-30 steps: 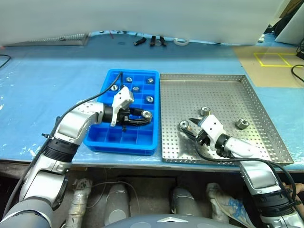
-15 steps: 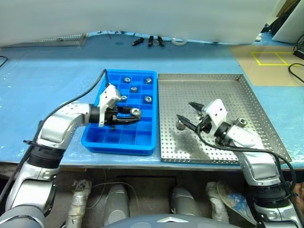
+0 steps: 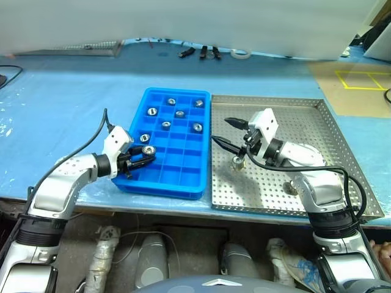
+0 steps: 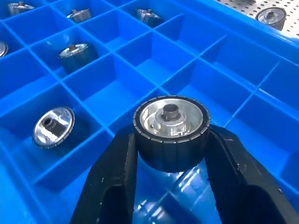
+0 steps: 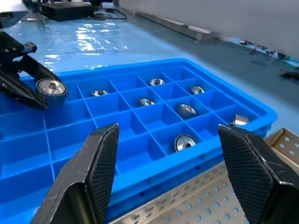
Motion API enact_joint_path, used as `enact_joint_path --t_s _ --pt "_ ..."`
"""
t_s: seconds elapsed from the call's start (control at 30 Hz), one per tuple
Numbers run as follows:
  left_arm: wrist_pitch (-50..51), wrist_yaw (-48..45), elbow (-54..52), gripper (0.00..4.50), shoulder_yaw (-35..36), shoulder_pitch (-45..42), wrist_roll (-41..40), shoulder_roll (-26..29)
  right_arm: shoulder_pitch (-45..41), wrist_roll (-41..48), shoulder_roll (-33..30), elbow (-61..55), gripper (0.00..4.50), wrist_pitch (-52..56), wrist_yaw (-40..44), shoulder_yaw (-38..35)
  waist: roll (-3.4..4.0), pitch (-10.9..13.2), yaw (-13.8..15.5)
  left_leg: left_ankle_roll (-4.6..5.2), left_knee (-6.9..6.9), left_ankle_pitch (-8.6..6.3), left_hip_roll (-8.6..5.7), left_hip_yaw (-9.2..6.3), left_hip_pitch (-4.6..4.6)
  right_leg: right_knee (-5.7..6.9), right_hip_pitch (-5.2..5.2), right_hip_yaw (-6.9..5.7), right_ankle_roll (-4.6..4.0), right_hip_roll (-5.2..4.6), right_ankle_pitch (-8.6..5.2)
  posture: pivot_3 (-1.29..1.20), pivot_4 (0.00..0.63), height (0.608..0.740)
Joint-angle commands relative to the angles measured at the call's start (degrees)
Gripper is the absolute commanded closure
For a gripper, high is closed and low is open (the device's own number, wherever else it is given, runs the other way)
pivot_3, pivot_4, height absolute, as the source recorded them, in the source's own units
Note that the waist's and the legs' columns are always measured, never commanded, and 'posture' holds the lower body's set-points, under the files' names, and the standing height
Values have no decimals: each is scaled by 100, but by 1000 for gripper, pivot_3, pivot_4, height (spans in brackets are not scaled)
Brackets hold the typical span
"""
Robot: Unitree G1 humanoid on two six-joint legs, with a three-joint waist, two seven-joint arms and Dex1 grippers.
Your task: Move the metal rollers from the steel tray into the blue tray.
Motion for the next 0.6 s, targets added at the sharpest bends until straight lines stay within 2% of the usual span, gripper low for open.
enact_joint_path --t_s 0.03,0.47,0.53,0.6 --pt "-42 116 -337 2744 115 -8 -52 -18 -121 35 -19 -44 948 -133 84 -19 0 0 43 -1 0 0 1 0 0 1 0 0 0 0 0 78 150 740" --pt "-101 68 129 2744 -290 -442 187 -103 194 190 -90 -516 948 117 46 -133 0 0 27 -5 1 4 -2 -1 -4 7 -10 3 0 1 0 17 150 740" --pt "-113 -21 240 2052 -336 -504 194 -84 277 199 -117 -595 911 154 9 -175 0 0 25 -7 1 4 1 -1 -4 8 -11 3 0 3 0 9 150 740" --pt "-115 -97 283 1556 -370 -535 208 -54 331 223 -128 -664 911 194 -14 -201 0 0 21 -7 1 4 1 -1 -4 7 -12 3 0 3 0 1 150 740"
